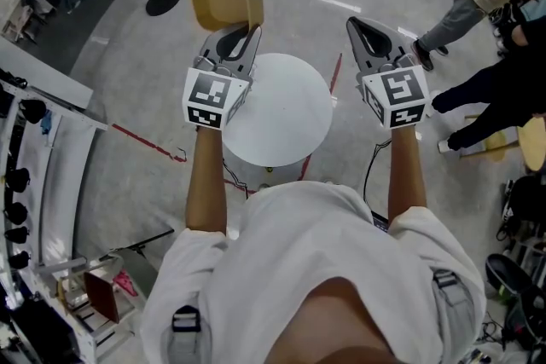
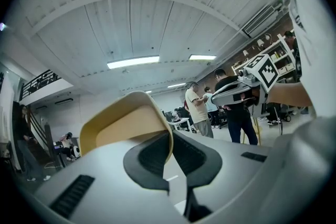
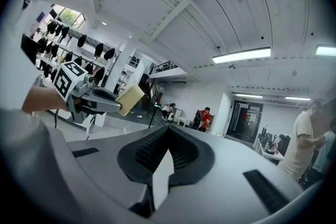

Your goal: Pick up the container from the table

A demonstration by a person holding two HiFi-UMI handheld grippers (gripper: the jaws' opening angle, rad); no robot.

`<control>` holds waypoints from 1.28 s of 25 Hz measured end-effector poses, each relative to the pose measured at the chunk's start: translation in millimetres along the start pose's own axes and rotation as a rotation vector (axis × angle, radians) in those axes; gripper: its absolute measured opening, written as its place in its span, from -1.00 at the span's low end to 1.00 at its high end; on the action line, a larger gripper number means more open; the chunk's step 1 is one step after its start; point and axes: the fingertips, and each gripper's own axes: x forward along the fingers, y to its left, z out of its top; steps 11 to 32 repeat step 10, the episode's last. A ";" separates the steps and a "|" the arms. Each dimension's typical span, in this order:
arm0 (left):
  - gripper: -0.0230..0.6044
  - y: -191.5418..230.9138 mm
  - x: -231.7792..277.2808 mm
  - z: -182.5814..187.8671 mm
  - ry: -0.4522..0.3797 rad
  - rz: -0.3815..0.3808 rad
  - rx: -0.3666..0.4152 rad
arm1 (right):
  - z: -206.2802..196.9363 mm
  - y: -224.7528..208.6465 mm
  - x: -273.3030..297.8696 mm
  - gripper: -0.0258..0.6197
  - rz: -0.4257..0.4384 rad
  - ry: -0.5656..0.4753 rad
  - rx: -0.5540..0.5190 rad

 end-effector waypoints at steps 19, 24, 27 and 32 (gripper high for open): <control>-0.83 2.1 -8.1 -1.9 0.006 -0.006 -0.005 | 1.0 9.3 2.5 -0.88 0.005 0.014 -0.007; -0.83 2.1 -8.1 -1.9 0.006 -0.006 -0.005 | 1.0 9.3 2.5 -0.88 0.005 0.014 -0.007; -0.83 2.1 -8.1 -1.9 0.006 -0.006 -0.005 | 1.0 9.3 2.5 -0.88 0.005 0.014 -0.007; -0.83 2.1 -8.1 -1.9 0.006 -0.006 -0.005 | 1.0 9.3 2.5 -0.88 0.005 0.014 -0.007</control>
